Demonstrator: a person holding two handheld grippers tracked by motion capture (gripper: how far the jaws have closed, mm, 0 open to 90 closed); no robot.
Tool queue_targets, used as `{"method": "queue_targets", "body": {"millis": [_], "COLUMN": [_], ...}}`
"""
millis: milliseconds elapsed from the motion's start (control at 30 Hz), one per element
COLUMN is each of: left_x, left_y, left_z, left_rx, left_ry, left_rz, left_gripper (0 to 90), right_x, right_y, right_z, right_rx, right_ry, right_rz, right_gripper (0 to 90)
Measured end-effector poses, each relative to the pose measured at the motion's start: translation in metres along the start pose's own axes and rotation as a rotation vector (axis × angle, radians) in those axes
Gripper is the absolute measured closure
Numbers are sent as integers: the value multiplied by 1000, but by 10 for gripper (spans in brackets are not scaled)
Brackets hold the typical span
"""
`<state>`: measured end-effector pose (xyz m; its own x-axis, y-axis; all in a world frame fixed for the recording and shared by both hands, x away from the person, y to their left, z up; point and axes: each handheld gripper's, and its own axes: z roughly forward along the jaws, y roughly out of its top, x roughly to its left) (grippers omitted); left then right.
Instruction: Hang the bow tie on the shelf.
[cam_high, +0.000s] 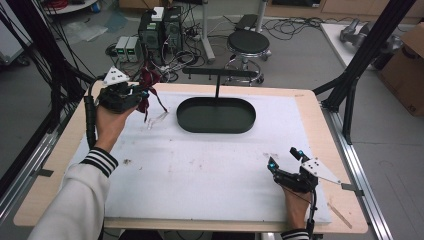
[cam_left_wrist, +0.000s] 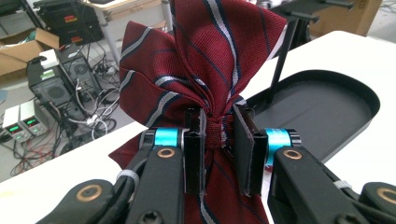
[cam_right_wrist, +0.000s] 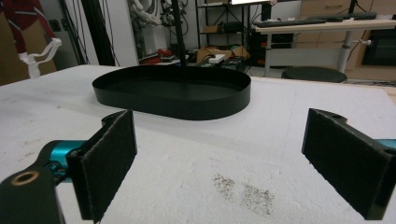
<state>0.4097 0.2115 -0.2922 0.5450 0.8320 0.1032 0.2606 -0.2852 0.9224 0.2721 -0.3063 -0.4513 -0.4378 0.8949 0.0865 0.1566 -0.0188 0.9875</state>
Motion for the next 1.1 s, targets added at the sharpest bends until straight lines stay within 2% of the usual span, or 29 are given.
{"method": "queue_targets", "body": {"millis": [433, 600, 900, 1100], "left_x": [-24, -32, -41, -46], "left_y": [18, 25, 37, 52], "left_z": [26, 35, 47, 57], "left_rx": [-35, -57, -72, -81], "left_ry": [-34, -47, -57, -56], "left_rz": [21, 11, 17, 45], "left_gripper": [752, 752, 752, 752], "right_x": [1, 1, 0, 0], "right_y": [0, 0, 0, 0], "right_z": [0, 0, 1, 0], "right_rx": [8, 5, 1, 2], "right_ry": [0, 0, 0, -9], "right_rz": [4, 3, -2, 4], "right_gripper": [92, 92, 92, 92]}}
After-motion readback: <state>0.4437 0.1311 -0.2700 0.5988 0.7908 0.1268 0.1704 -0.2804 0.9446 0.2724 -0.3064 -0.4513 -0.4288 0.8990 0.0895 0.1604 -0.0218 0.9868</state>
